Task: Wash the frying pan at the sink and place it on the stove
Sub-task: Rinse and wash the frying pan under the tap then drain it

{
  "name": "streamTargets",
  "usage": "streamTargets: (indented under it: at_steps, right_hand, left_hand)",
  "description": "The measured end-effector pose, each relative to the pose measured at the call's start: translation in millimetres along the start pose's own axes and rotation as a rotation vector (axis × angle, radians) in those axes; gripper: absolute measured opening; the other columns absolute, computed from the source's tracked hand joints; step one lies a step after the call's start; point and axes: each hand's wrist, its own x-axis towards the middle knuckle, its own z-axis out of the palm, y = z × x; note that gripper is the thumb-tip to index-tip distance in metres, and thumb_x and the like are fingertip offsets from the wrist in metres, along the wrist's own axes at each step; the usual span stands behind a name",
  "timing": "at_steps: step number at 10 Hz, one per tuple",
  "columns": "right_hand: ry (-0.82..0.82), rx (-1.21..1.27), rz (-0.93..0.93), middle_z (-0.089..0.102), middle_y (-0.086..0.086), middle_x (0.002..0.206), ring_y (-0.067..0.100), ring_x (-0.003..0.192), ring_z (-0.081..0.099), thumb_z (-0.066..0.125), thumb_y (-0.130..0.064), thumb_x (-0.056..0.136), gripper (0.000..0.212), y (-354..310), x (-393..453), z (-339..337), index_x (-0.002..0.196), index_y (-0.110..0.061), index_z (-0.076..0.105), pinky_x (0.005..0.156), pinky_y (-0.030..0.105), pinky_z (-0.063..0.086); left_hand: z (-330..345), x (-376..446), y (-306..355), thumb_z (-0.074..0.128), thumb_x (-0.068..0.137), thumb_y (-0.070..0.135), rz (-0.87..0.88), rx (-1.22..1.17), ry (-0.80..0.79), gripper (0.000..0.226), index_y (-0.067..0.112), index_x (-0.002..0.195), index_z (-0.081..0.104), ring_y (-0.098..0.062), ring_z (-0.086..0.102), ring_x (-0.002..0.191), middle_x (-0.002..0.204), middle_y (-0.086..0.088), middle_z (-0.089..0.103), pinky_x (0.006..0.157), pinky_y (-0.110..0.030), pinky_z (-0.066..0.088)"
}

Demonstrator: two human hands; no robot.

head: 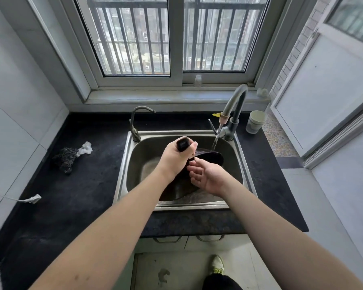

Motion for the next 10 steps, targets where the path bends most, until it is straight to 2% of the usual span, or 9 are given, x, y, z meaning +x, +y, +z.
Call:
streamTargets:
  at_steps: [1,2,3,4,5,6,8,9,10]
  right_hand:
    - [-0.038,0.001,-0.131,0.07,0.008,0.095,0.014,0.072,0.068,0.047,-0.02,0.1,0.014,-6,-6,-3,0.106,-0.018,0.059,0.068,0.027,0.056]
    - [-0.136,-0.121,-0.273,0.073,0.005,0.091,0.017,0.083,0.07,0.052,-0.011,0.097,0.025,-9,-11,-6,0.118,-0.026,0.056,0.081,0.03,0.056]
    - [-0.079,-0.58,-0.467,0.073,-0.004,0.087,0.006,0.082,0.069,0.06,-0.018,0.094,0.031,-10,-10,-13,0.124,-0.026,0.057,0.078,0.023,0.053]
    - [0.18,-1.021,-0.703,0.065,-0.013,0.073,-0.001,0.067,0.059,0.065,-0.028,0.088,0.022,-9,-4,-27,0.109,-0.024,0.065,0.061,0.015,0.041]
    - [0.193,-1.023,-0.855,0.068,-0.007,0.078,0.007,0.07,0.061,0.064,-0.028,0.088,0.017,-1,3,-43,0.103,-0.02,0.067,0.063,0.019,0.045]
    - [0.149,-1.014,-0.887,0.066,-0.005,0.095,0.009,0.085,0.062,0.058,-0.032,0.088,0.026,2,8,-58,0.111,-0.024,0.067,0.075,0.029,0.052]
    - [0.127,-0.999,-0.903,0.053,-0.017,0.105,-0.003,0.087,0.051,0.043,-0.043,0.081,0.041,2,4,-73,0.108,-0.019,0.064,0.078,0.021,0.051]
    - [0.096,-1.006,-0.928,0.056,-0.013,0.104,-0.004,0.088,0.049,0.046,-0.03,0.082,0.032,1,1,-84,0.107,-0.02,0.064,0.076,0.015,0.045]
    - [0.142,-0.979,-0.983,0.055,-0.012,0.092,0.005,0.078,0.056,0.065,-0.012,0.077,0.034,-5,-9,-92,0.101,-0.034,0.054,0.063,0.021,0.047]
  left_hand:
    - [-1,7,1,0.061,0.087,0.023,-0.005,-0.007,-0.016,0.023,0.024,0.064,0.059,-0.005,0.052,0.06,0.059,0.01,0.056,0.063,-0.014,0.045]
    - [7,7,4,0.059,0.089,0.014,-0.005,-0.029,-0.049,0.022,0.019,0.068,0.058,-0.005,0.054,0.062,0.061,0.008,0.056,0.064,-0.014,0.046]
    - [18,1,6,0.06,0.085,0.023,-0.007,0.003,-0.096,0.015,0.018,0.072,0.059,-0.011,0.056,0.065,0.066,0.001,0.057,0.062,-0.021,0.046]
    - [28,-5,5,0.061,0.086,0.034,0.031,0.107,-0.125,0.015,0.021,0.079,0.061,-0.011,0.06,0.069,0.07,0.004,0.062,0.065,-0.025,0.049]
    - [36,-12,5,0.06,0.086,0.045,0.087,0.239,-0.142,0.014,0.031,0.09,0.058,-0.009,0.063,0.08,0.082,0.007,0.065,0.076,-0.025,0.051]
    - [48,-22,7,0.064,0.088,0.036,0.189,0.254,-0.122,0.022,0.033,0.106,0.052,-0.014,0.065,0.098,0.099,0.012,0.066,0.087,-0.025,0.052]
    - [85,-36,20,0.057,0.094,0.042,0.259,0.134,0.079,0.023,0.019,0.093,0.062,-0.017,0.065,0.082,0.087,0.003,0.065,0.075,-0.032,0.054]
    - [102,-38,19,0.053,0.095,0.043,0.268,0.134,0.084,0.039,0.005,0.087,0.061,-0.024,0.061,0.074,0.079,-0.004,0.061,0.067,-0.039,0.051]
    - [117,-35,20,0.052,0.095,0.045,0.288,0.155,0.082,0.049,-0.001,0.083,0.061,-0.022,0.059,0.073,0.078,-0.004,0.06,0.067,-0.036,0.049]
